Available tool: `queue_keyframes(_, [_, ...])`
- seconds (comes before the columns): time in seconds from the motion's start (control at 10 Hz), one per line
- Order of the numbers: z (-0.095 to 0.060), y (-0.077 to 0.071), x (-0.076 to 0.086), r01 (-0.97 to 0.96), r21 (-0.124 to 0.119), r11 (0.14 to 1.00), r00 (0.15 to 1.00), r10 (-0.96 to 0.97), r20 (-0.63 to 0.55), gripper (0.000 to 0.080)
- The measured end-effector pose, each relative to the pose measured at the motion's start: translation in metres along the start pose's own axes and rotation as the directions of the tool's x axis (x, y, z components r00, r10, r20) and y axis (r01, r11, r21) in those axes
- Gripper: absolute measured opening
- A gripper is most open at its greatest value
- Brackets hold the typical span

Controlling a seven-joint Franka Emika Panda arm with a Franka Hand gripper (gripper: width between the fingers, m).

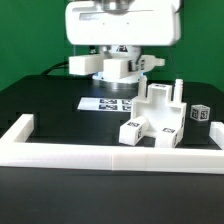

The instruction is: Assemble chair

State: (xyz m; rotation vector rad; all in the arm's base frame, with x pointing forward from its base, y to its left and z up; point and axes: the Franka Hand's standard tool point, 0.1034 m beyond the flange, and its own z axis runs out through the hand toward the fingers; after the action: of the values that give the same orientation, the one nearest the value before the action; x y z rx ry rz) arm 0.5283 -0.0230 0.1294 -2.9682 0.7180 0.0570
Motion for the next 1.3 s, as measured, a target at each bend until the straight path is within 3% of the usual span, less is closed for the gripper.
queue_keyframes(0.2, [0.000, -0.021, -0.004, 0.029, 0.004, 1.000, 1.000, -0.029, -0.007, 0.0289])
queue_keyframes(0.7, [0.003, -0.019, -0.005, 0.037, -0.002, 0.999, 0.999, -0.037, -0.003, 0.0290])
queue_keyframes(1.1, [0.001, -0.058, -0.006, 0.083, 0.004, 0.997, 0.996, -0.083, -0.014, 0.0290])
queue_keyframes(1.3, [0.006, -0.073, -0.012, 0.086, -0.010, 0.996, 0.996, -0.086, -0.014, 0.0290])
